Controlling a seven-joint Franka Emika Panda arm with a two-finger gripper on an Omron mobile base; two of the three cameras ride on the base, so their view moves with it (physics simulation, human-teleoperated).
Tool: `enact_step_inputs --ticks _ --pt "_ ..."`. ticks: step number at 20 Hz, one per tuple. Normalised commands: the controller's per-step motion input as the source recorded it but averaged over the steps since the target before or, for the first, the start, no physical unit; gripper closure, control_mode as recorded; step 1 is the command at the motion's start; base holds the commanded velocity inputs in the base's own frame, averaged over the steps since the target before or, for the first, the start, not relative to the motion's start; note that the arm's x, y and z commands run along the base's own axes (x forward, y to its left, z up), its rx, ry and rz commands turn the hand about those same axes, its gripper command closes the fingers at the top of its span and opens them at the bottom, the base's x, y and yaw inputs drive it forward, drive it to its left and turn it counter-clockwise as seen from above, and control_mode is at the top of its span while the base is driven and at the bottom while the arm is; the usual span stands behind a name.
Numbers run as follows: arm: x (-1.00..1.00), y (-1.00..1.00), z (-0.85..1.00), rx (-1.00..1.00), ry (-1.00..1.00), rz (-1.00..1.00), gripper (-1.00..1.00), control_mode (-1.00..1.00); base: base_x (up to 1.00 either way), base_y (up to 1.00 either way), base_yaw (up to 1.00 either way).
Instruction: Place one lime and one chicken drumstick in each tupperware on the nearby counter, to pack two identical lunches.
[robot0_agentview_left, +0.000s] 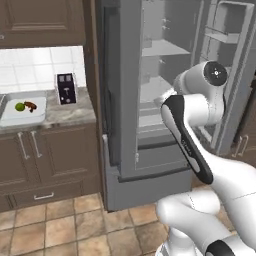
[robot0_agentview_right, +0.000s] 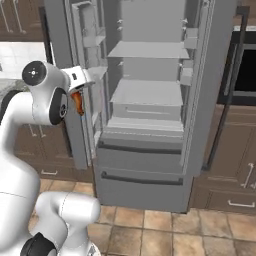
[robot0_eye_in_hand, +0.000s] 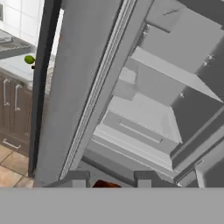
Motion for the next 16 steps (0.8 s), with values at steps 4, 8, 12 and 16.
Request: enact_step_inputs --ticks 4,8,12,16 --pt "0.0 0.0 0.0 0.0 0.0 0.0 1.0 1.0 -0.28 0.94 -0.04" --pt "0.0 0.0 0.0 0.0 0.0 0.0 1.0 1.0 -0.24 1.0 -0.05" --pt "0.0 0.0 0.0 0.0 0.0 0.0 1.0 1.0 -0.2 1.0 -0.06" --pt "0.0 0.0 0.0 0.0 0.0 0.0 1.0 1.0 -0.07 1.0 -0.06"
